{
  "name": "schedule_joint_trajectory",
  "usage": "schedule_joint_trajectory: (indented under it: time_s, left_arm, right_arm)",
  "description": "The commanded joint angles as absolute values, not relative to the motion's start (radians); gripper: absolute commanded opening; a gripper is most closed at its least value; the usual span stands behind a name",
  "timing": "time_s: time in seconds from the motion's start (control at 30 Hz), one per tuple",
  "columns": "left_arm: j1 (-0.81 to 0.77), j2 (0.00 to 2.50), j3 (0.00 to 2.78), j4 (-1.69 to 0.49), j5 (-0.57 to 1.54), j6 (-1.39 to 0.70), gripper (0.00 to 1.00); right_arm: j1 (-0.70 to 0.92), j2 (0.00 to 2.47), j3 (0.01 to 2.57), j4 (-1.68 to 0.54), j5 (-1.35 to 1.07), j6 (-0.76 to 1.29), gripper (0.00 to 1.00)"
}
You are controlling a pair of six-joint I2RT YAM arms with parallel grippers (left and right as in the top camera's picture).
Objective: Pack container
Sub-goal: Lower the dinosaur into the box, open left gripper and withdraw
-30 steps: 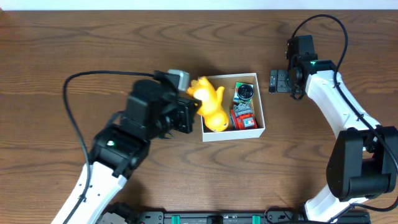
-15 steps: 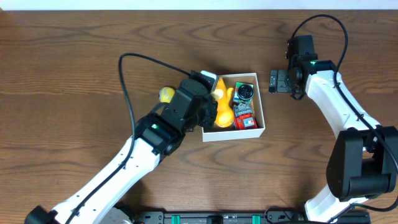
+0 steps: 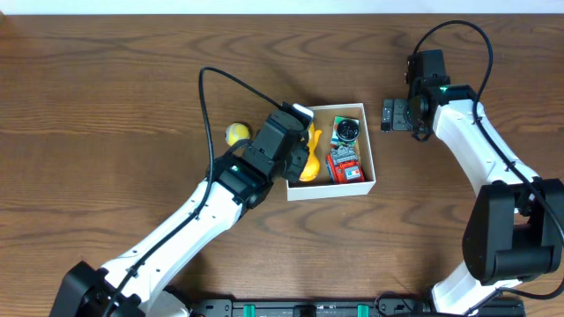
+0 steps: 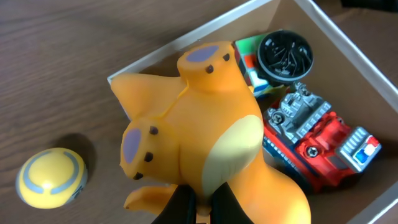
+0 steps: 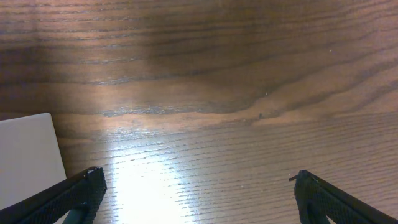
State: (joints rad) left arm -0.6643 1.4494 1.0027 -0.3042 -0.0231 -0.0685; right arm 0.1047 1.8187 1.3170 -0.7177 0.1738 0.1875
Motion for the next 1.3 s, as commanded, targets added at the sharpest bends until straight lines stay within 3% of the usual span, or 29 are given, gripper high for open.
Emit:
schedule_joint_trajectory:
  time_s: [0.0,0.7,0.8,0.9,0.97,1.07,1.27]
  left_arm:
    - [-0.680,1.453,1.014,-0.297,-0.027,-0.041,0.06]
    - [-0.726,1.491,1.014,-0.297,-0.027,-0.064,0.08]
    - [-0.726,1.497,1.014,-0.297,-0.027,-0.064,0.17]
    - [-0.726,1.496,1.014,-0.297,-0.027,-0.064,0.42]
    - [-0.726,1.496,1.014,-0.297,-0.027,-0.064,0.50]
    - [-0.726,1.496,1.014,-0.297,-0.027,-0.064,0.58]
    - [-0.723,1.471,1.014,-0.292,-0.064,-0.065,0.61]
  right_arm:
    - [0.099,1.824,1.316,-0.718,0.183,0.205,0.99]
    - [0.099,1.824,1.316,-0.718,0.183,0.205,0.99]
    - [0.099,1.824,1.316,-0.718,0.183,0.205,0.99]
    - [0.099,1.824,1.316,-0.719,0.183,0.205,0.99]
    - [0.099,1.824,1.316,-0.718,0.183,0.205,0.99]
    - [0.099,1.824,1.316,-0.718,0.183,0.205,0.99]
    - [0.099,1.824,1.316,-0.718,0.183,0.205,0.99]
